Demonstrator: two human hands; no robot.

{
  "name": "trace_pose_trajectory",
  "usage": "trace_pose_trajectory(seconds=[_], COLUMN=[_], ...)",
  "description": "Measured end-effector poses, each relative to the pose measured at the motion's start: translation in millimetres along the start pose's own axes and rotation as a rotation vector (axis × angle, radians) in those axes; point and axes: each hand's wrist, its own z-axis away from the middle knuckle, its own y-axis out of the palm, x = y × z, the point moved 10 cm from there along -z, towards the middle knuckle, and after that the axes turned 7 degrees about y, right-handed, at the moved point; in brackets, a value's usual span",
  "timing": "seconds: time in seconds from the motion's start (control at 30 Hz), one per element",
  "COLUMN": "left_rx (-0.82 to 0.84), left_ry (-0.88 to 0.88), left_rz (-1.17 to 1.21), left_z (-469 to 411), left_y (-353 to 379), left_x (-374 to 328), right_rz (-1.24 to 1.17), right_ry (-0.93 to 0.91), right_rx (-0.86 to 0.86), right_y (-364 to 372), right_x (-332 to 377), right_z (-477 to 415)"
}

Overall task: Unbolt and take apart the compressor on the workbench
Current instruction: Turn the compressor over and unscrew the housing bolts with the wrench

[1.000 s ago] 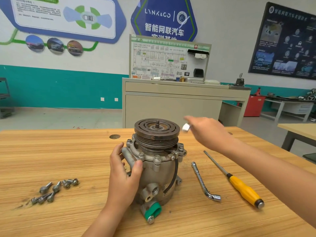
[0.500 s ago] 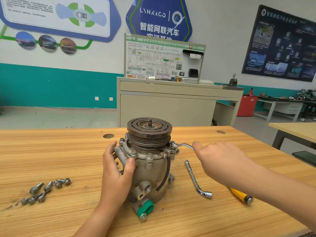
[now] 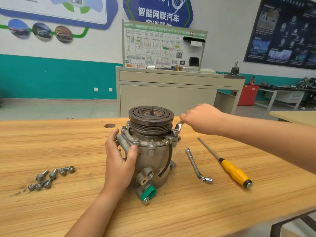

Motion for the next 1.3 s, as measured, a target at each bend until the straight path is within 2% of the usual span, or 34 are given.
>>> trace_pose_trajectory(seconds=[0.17, 0.23, 0.3, 0.37, 0.5, 0.67, 0.83, 1.1, 1.23, 1.3], left_rx=[0.004, 0.007, 0.013, 0.013, 0.006, -0.001, -0.001, 0.005, 0.009, 0.012], left_ry=[0.002, 0.002, 0.001, -0.005, -0.007, -0.011, -0.003, 0.002, 0.002, 0.006], left_rz=[-0.023, -0.019, -0.018, -0.021, -0.022, -0.022, -0.017, -0.018, -0.022, -0.028], left_z=[0, 0, 1, 0, 1, 1, 0, 0, 0, -1], left_y=[-1, -1, 0, 1, 1, 0, 1, 2, 0, 0], left_x=[0, -1, -1, -1, -1, 0, -1, -1, 1, 0], right_rz=[-0.264, -0.378, -0.63, -0.764, -0.553, -0.344, -0.022, -0.025, -0.171, -0.17], right_ry=[0.013, 0.135, 0.294, 0.368, 0.313, 0.258, 0.154, 0.113, -0.01, -0.056], right_rx=[-0.201, -0.273, -0.356, -0.347, -0.041, 0.093, 0.071, 0.066, -0.157, -0.232], right_y=[-2, -7, -15, -17, -10, -10, -18, 13, -2, -6], right_x=[12, -11, -39, -52, -30, 0, 16, -11, 16, 19], right_z=[-18, -1, 28, 54, 81, 80, 73, 26, -23, -28])
